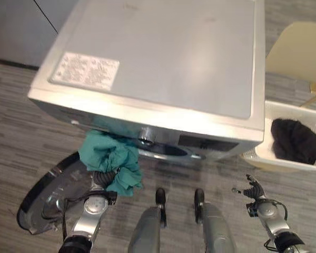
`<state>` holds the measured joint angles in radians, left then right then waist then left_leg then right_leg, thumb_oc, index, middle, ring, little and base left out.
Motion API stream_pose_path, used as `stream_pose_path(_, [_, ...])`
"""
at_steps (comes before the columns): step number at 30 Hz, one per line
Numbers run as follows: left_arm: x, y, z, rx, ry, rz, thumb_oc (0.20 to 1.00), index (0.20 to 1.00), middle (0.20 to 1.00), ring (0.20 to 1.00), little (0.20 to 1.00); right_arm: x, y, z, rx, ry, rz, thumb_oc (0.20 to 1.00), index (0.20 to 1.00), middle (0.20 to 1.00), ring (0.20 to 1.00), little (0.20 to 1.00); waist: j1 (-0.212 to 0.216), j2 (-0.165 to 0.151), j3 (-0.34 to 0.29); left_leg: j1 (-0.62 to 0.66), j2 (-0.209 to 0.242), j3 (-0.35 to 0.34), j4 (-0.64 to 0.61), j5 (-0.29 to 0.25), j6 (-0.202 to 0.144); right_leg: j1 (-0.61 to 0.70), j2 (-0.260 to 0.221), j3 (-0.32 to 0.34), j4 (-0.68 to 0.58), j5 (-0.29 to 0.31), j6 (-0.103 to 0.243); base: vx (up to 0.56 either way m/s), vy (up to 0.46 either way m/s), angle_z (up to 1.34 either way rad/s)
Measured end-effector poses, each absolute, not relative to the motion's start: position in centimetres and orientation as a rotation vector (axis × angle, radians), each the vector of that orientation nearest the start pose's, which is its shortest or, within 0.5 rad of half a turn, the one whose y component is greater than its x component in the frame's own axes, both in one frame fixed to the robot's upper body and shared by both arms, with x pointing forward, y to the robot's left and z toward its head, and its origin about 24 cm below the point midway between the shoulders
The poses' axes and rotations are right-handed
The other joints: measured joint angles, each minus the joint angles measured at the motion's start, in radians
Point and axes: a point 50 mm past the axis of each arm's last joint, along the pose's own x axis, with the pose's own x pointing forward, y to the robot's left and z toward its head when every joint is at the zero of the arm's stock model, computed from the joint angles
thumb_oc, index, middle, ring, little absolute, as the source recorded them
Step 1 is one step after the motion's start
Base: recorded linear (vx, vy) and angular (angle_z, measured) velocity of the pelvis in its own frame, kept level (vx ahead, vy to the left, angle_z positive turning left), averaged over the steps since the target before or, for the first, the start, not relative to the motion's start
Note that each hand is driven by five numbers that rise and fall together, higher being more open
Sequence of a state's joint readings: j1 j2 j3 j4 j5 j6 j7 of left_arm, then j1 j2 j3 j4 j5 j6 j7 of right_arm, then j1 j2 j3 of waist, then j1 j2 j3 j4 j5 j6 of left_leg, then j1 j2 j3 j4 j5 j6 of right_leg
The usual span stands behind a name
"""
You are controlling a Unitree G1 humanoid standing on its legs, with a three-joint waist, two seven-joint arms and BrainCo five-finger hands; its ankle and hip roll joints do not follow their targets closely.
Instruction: Grab the laundry basket,head to the washer,open it,put in the laundry and shut it.
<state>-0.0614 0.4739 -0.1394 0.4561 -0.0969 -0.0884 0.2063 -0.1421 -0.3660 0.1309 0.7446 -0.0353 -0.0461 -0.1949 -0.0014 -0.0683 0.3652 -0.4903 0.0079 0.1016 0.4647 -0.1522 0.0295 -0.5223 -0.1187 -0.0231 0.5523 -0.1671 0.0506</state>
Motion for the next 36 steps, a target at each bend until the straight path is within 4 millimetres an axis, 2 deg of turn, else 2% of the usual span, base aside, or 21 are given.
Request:
stream_pose_path(2, [25.1, 25.3, -1.2, 0.435, 0.278, 0.166, 0.200, 0.200, 0.200, 0.200, 0.200, 24.7, -24.7, -5.4, -0.479, 0.494, -0.172, 1.000, 1.000, 1.000, 1.000, 1.000, -0.001, -0.005, 0.035, -0.051, 0.015, -0.005, 0.072, -0.033, -0.008, -0.046, 0.013, 0.004, 0.064, -0.027, -0.007, -0.10, -0.036, -0.02])
stream_pose_path(4, [25.6, 24.4, -0.9, 0.462, 0.257, 0.133, 0.200, 0.200, 0.200, 0.200, 0.200, 25.4, -24.5, -4.2, -0.489, 0.427, -0.181, 1.000, 1.000, 1.000, 1.000, 1.000, -0.017, -0.008, 0.033, -0.183, 0.033, -0.018, 0.219, -0.077, -0.008, -0.171, 0.023, 0.002, 0.195, -0.068, -0.023, -0.16, -0.052, 0.06])
stream_pose_path(5, [26.2, 24.0, -0.5, 0.469, 0.234, 0.124, 0.200, 0.200, 0.200, 0.200, 0.200, 26.5, -24.3, -3.0, -0.473, 0.369, -0.198, 1.000, 1.000, 1.000, 1.000, 1.000, -0.023, -0.010, 0.039, -0.290, 0.040, -0.030, 0.300, -0.094, -0.010, -0.271, 0.024, 0.005, 0.273, -0.091, -0.027, -0.08, -0.042, 0.06])
stream_pose_path(7, [27.3, 23.2, 0.3, 0.466, 0.201, 0.107, 0.200, 0.200, 0.200, 0.200, 0.200, 27.7, -23.6, -1.8, -0.457, 0.316, -0.196, 1.000, 1.000, 1.000, 1.000, 1.000, -0.036, -0.018, 0.044, -0.390, 0.053, -0.034, 0.364, -0.091, -0.005, -0.373, 0.034, 0.003, 0.338, -0.094, -0.036, -0.09, -0.055, 0.01])
stream_pose_path(9, [27.7, 22.7, 0.6, 0.468, 0.187, 0.093, 0.200, 0.200, 0.200, 0.200, 0.200, 28.3, -23.0, -1.4, -0.451, 0.295, -0.181, 1.000, 1.000, 1.000, 1.000, 1.000, -0.053, -0.021, 0.047, -0.433, 0.056, -0.048, 0.411, -0.102, -0.010, -0.417, 0.036, -0.002, 0.387, -0.105, -0.051, -0.10, -0.076, -0.03])
stream_pose_path(10, [27.8, 22.4, 0.9, 0.472, 0.167, 0.092, 0.200, 0.200, 0.200, 0.200, 0.200, 27.9, -23.1, -1.3, -0.453, 0.283, -0.195, 1.000, 1.000, 1.000, 1.000, 1.000, -0.049, -0.016, 0.014, -0.484, 0.069, -0.053, 0.440, -0.118, -0.024, -0.467, 0.048, 0.000, 0.410, -0.116, -0.055, -0.05, -0.056, -0.14])
stream_pose_path(13, [29.7, 21.8, 3.5, 0.488, 0.053, 0.126, 0.200, 0.200, 0.200, 0.200, 0.200, 28.6, -23.1, 0.0, -0.462, 0.222, -0.219, 1.000, 1.000, 1.000, 1.000, 1.000, -0.053, -0.018, -0.026, -0.637, 0.078, -0.064, 0.473, -0.117, -0.021, -0.618, 0.053, -0.011, 0.443, -0.117, -0.054, -0.03, -0.044, -0.07])
stream_pose_path(14, [31.3, 21.4, 5.6, 0.507, -0.018, 0.146, 0.200, 0.200, 0.200, 0.200, 0.200, 29.2, -23.0, 0.8, -0.463, 0.195, -0.224, 1.000, 1.000, 1.000, 1.000, 1.000, -0.076, -0.017, -0.028, -0.724, 0.086, -0.073, 0.543, -0.107, -0.007, -0.701, 0.051, -0.017, 0.511, -0.101, -0.069, 0.01, -0.021, 0.12])
stream_pose_path(15, [31.8, 21.4, 6.4, 0.513, -0.045, 0.155, 0.200, 0.200, 0.200, 0.200, 0.200, 29.5, -22.9, 1.1, -0.462, 0.181, -0.225, 1.000, 1.000, 1.000, 1.000, 1.000, -0.079, -0.017, -0.028, -0.756, 0.089, -0.079, 0.583, -0.119, -0.013, -0.730, 0.050, -0.021, 0.548, -0.110, -0.075, 0.02, -0.027, 0.03])
stream_pose_path(17, [34.1, 20.7, 10.3, 0.538, -0.168, 0.176, 0.200, 0.200, 0.200, 0.200, 0.200, 30.4, -22.7, 2.6, -0.455, 0.125, -0.241, 1.000, 1.000, 1.000, 1.000, 1.000, -0.085, -0.019, -0.029, -0.853, 0.100, -0.090, 0.658, -0.139, -0.019, -0.826, 0.056, -0.028, 0.615, -0.131, -0.085, 0.02, -0.027, -0.09])
stream_pose_path(19, [35.0, 20.5, 12.4, 0.559, -0.230, 0.191, 0.200, 0.200, 0.200, 0.200, 0.200, 30.7, -22.6, 3.1, -0.445, 0.105, -0.240, 1.000, 1.000, 1.000, 1.000, 1.000, -0.086, -0.019, -0.029, -0.888, 0.100, -0.094, 0.683, -0.142, -0.016, -0.859, 0.055, -0.030, 0.640, -0.136, -0.087, 0.04, -0.015, 0.00])
stream_pose_path(22, [37.6, 21.1, 17.8, 0.668, -0.338, 0.253, 0.200, 0.200, 0.200, 0.200, 0.200, 30.7, -22.2, 3.2, -0.451, 0.081, -0.211, 1.000, 1.000, 1.000, 1.000, 1.000, -0.113, -0.021, -0.036, -0.942, 0.103, -0.116, 0.764, -0.171, -0.022, -0.903, 0.054, -0.042, 0.712, -0.162, -0.093, 0.03, -0.004, 0.00])
stream_pose_path(24, [38.3, 21.3, 20.5, 0.689, -0.395, 0.298, 0.200, 0.200, 0.200, 0.200, 0.200, 30.6, -21.9, 3.1, -0.449, 0.075, -0.198, 1.000, 1.000, 1.000, 1.000, 1.000, -0.126, -0.023, -0.043, -0.968, 0.103, -0.116, 0.781, -0.173, -0.025, -0.928, 0.052, -0.042, 0.729, -0.164, -0.095, 0.05, 0.003, -0.01])
stream_pose_path(26, [39.9, 21.8, 22.5, 0.862, -0.367, 0.311, 0.200, 0.200, 0.200, 0.200, 0.200, 30.0, -22.1, 2.9, -0.459, 0.072, -0.182, 1.000, 1.000, 1.000, 1.000, 1.000, -0.134, -0.023, -0.072, -1.011, 0.101, -0.119, 0.822, -0.181, -0.021, -0.967, 0.048, -0.041, 0.773, -0.178, -0.102, 0.02, -0.005, 0.07])
stream_pose_path(27, [40.1, 22.7, 24.2, 0.902, -0.371, 0.354, 0.200, 0.200, 0.200, 0.200, 0.200, 29.9, -22.0, 3.2, -0.458, 0.050, -0.173, 1.000, 1.000, 1.000, 1.000, 1.000, -0.140, -0.023, -0.084, -1.035, 0.100, -0.123, 0.845, -0.190, -0.022, -0.988, 0.044, -0.045, 0.794, -0.185, -0.105, 0.04, -0.015, 0.03])
stream_pose_path(28, [40.0, 23.5, 27.4, 0.924, -0.423, 0.417, 0.200, 0.200, 0.200, 0.200, 0.200, 29.9, -22.3, 3.8, -0.470, 0.020, -0.167, 1.000, 1.000, 1.000, 1.000, 1.000, -0.155, -0.022, -0.087, -1.067, 0.098, -0.127, 0.874, -0.199, -0.021, -1.017, 0.038, -0.048, 0.823, -0.192, -0.105, 0.03, -0.009, 0.02])
stream_pose_path(30, [39.9, 23.2, 29.9, 0.923, -0.482, 0.445, 0.200, 0.200, 0.200, 0.200, 0.200, 29.8, -22.7, 3.8, -0.483, 0.020, -0.160, 1.000, 1.000, 1.000, 1.000, 1.000, -0.159, -0.022, -0.087, -1.084, 0.087, -0.129, 0.899, -0.205, -0.022, -1.033, 0.029, -0.047, 0.851, -0.201, -0.103, 0.03, 0.002, 0.07])
stream_pose_path(31, [39.9, 23.1, 30.1, 0.927, -0.489, 0.444, 0.325, 0.325, 0.325, 0.325, 0.325, 29.7, -22.6, 3.7, -0.483, 0.022, -0.156, 1.000, 1.000, 1.000, 1.000, 1.000, -0.160, -0.022, -0.087, -1.083, 0.087, -0.130, 0.903, -0.208, -0.023, -1.031, 0.026, -0.047, 0.857, -0.205, -0.102, 0.02, -0.002, 0.07])
stream_pose_path(32, [39.9, 22.9, 30.0, 0.944, -0.492, 0.440, 1.000, 1.000, 1.000, 1.000, 1.000, 29.6, -22.4, 3.6, -0.484, 0.021, -0.148, 1.000, 1.000, 1.000, 1.000, 1.000, -0.160, -0.021, -0.089, -1.083, 0.085, -0.132, 0.908, -0.210, -0.022, -1.030, 0.025, -0.048, 0.861, -0.209, -0.101, 0.01, -0.006, 0.06])
stream_pose_path(36, [40.7, 21.7, 28.4, 1.074, -0.440, 0.383, 1.000, 1.000, 1.000, 1.000, 1.000, 29.4, -22.0, 3.4, -0.484, 0.018, -0.109, 1.000, 1.000, 1.000, 1.000, 1.000, -0.146, -0.022, -0.091, -1.082, 0.070, -0.134, 0.918, -0.216, -0.022, -1.026, 0.011, -0.049, 0.881, -0.223, -0.107, 0.01, 0.023, 0.12])
